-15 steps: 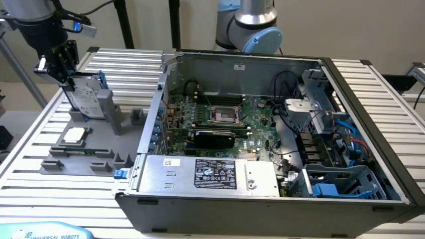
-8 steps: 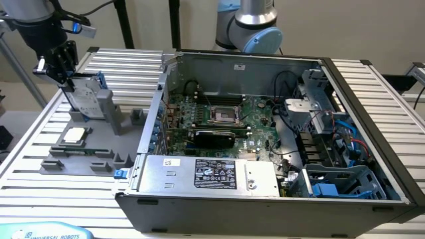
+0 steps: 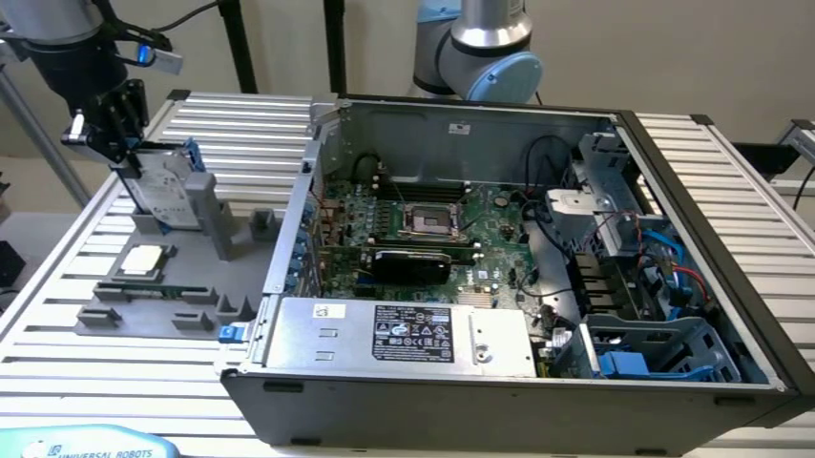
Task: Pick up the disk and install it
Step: 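Pick up the disk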
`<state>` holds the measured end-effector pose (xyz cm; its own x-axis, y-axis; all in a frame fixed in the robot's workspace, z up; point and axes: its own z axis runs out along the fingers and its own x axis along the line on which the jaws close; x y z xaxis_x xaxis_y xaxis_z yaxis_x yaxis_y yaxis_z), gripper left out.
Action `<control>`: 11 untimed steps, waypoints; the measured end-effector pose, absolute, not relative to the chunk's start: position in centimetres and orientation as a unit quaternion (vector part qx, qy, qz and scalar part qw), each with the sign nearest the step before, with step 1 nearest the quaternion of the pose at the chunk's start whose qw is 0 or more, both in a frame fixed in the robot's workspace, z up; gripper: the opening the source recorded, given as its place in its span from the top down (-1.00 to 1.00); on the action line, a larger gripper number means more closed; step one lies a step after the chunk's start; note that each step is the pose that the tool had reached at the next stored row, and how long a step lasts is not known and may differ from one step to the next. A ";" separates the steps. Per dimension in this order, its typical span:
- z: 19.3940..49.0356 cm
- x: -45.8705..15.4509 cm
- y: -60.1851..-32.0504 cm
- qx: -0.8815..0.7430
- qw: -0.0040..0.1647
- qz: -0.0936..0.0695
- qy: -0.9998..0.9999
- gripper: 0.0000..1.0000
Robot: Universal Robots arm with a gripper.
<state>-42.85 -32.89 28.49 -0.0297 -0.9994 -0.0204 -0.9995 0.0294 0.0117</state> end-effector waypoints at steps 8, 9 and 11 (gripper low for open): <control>28.5 -42.8 -32.9 -0.697 0.003 0.011 0.717 0.35; 28.5 -42.8 -32.9 -0.697 0.003 0.011 0.717 0.35; 28.5 -42.8 -32.9 -0.697 0.003 0.011 0.717 0.35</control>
